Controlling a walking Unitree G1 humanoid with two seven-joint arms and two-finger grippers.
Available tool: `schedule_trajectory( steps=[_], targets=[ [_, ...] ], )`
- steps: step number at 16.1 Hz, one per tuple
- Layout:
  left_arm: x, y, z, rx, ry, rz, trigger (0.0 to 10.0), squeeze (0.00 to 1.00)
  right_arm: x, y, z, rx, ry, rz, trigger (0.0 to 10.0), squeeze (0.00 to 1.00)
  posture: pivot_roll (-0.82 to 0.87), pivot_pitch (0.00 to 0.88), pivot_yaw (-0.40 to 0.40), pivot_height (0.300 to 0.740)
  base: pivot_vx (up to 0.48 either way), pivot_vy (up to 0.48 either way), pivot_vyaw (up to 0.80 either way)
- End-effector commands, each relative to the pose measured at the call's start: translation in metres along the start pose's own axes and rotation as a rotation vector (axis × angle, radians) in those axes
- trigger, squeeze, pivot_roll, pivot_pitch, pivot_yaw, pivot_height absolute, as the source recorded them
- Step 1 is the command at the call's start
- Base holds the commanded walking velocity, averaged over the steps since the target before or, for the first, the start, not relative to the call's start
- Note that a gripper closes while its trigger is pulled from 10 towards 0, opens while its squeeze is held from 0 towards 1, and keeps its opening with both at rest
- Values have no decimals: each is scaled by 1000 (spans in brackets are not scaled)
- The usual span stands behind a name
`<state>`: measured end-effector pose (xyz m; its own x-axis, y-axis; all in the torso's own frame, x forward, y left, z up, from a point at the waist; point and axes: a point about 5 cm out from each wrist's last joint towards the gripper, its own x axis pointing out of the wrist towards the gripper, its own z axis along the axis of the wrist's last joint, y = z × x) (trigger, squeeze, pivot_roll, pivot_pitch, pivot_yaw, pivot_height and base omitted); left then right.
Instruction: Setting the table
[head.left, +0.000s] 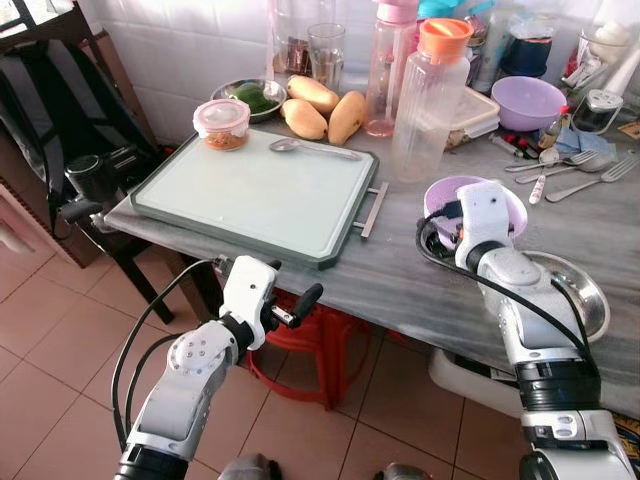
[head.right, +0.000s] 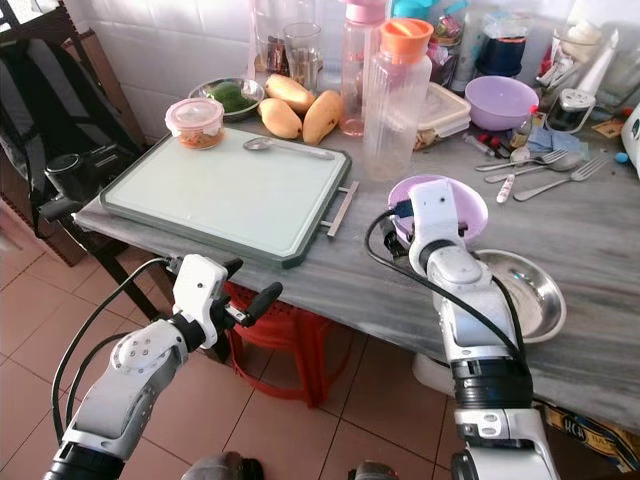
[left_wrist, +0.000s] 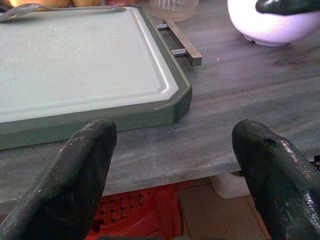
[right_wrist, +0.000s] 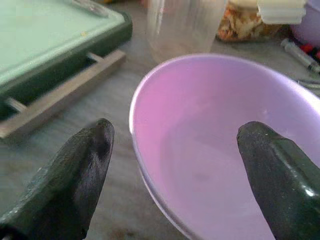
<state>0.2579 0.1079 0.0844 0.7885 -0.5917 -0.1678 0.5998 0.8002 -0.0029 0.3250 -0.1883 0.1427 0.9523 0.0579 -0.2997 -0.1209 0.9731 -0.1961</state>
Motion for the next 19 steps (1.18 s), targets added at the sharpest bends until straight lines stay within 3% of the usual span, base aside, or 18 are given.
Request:
schedule_trajectory(
  steps=[1, 4, 8, 12, 15, 19],
  targets=[
    [1, 2, 0, 16, 10, -11, 10000, 0, -2, 2, 2, -5, -5, 14, 10000, 0, -30, 0, 60, 740, 0, 0, 0],
    [2, 2, 1, 24, 9, -16, 10000, 0, -7, 5, 10, -27, -39, 21, 10000, 0, -33, 0, 60, 740, 0, 0, 0],
    [3, 13, 7, 30, -28, 53, 10000, 0, -16, 1, 23, -61, -165, -53, 10000, 0, -39, 0, 57, 740, 0, 0, 0],
    [1, 12, 7, 35, -31, 62, 10000, 0, -14, -17, 16, -64, -135, -96, 10000, 0, -37, 0, 57, 740, 0, 0, 0],
    [-1, 11, 4, 35, -10, 62, 10000, 0, -5, -33, 11, -79, -67, -46, 10000, 0, -26, 0, 57, 740, 0, 0, 0],
    [-2, 12, 3, 40, -1, 60, 10000, 0, -1, -29, 1, -113, -14, 73, 10000, 0, -25, 0, 58, 740, 0, 0, 0]
  ],
)
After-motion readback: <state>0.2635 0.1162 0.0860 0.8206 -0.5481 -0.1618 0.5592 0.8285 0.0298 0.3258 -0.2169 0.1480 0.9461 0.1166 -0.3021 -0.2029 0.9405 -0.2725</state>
